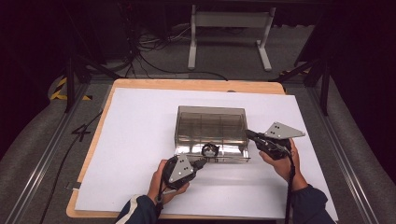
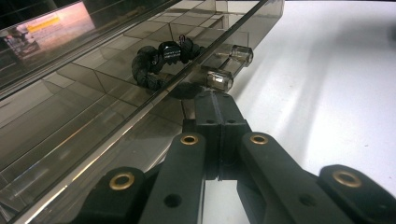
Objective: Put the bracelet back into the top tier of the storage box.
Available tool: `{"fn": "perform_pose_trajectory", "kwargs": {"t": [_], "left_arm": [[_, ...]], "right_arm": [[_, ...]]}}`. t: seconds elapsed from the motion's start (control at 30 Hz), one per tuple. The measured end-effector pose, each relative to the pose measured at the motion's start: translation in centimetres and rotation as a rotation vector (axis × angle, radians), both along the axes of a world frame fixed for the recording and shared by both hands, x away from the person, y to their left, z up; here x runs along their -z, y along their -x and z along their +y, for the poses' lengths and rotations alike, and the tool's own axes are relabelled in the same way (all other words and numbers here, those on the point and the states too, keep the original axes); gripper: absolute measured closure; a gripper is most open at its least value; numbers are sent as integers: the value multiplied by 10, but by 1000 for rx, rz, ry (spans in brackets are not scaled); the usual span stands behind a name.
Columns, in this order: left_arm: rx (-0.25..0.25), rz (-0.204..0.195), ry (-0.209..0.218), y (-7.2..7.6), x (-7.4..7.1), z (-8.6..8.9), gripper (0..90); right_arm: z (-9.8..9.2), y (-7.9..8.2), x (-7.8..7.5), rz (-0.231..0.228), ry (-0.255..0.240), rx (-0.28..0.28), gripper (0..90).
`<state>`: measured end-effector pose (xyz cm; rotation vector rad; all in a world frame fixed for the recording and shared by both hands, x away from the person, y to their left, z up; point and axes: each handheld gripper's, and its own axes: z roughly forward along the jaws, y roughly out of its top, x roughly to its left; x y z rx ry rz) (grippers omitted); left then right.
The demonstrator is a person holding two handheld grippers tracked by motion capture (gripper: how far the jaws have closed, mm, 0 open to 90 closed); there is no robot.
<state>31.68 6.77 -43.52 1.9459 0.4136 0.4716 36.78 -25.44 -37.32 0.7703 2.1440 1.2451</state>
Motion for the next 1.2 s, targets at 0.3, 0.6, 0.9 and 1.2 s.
{"fn": "perform_pose_trajectory", "kwargs": {"t": [0.3, 0.6, 0.9, 1.2], "left_arm": [[-8, -1, 2, -3, 0, 0, 895], [-17, 0, 1, -5, 0, 0, 895], [-22, 3, 4, -10, 1, -3, 895], [-35, 5, 14, -15, 0, 0, 895]], "right_arm": [[0, 0, 0, -1, 0, 0, 900], [0, 0, 0, -4, 3, 0, 900], [0, 1, 0, -4, 3, -1, 900], [0, 1, 0, -4, 2, 0, 900]]}}
